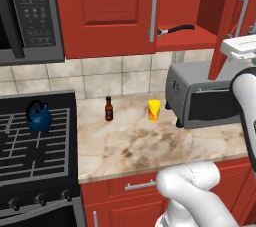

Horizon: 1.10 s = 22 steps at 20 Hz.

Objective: Pick the pan from the cabinet and place it on the stove. Then turn on the stove burner for the pan.

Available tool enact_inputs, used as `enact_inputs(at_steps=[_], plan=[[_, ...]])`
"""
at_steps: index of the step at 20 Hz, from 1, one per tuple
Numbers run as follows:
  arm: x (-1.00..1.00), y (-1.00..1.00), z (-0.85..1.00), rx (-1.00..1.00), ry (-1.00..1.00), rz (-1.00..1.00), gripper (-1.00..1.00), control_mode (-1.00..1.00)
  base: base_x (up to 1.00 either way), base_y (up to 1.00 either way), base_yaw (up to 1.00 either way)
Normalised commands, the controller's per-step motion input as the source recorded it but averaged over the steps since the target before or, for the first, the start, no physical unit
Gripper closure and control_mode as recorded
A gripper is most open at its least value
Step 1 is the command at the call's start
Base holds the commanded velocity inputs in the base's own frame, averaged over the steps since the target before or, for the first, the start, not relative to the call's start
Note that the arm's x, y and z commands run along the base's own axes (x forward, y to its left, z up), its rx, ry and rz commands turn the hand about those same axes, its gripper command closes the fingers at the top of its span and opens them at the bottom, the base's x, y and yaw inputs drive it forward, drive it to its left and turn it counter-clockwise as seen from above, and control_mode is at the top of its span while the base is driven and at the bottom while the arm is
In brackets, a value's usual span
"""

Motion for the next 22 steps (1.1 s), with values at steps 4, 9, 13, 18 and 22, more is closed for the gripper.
enact_inputs(at_steps=[4, 9, 13, 18, 22], plan=[[-0.02, 0.0, 0.14, -0.08, 0.0, -0.03, -1.0, -1.0, 0.0, 0.0, 0.0], [-0.27, 0.03, 0.28, -0.16, -0.04, -0.11, -1.0, -1.0, 0.0, 0.0, 0.0], [-0.3, 0.0, 0.44, -0.21, -0.11, -0.14, -1.0, -1.0, 0.0, 0.0, 0.0], [-0.22, 0.31, 0.48, -0.22, -0.09, -0.19, -1.0, -1.0, 0.0, 0.0, 0.0], [-0.04, 0.63, 0.22, -0.25, 0.0, -0.31, -1.0, -1.0, 0.0, 0.0, 0.0]])
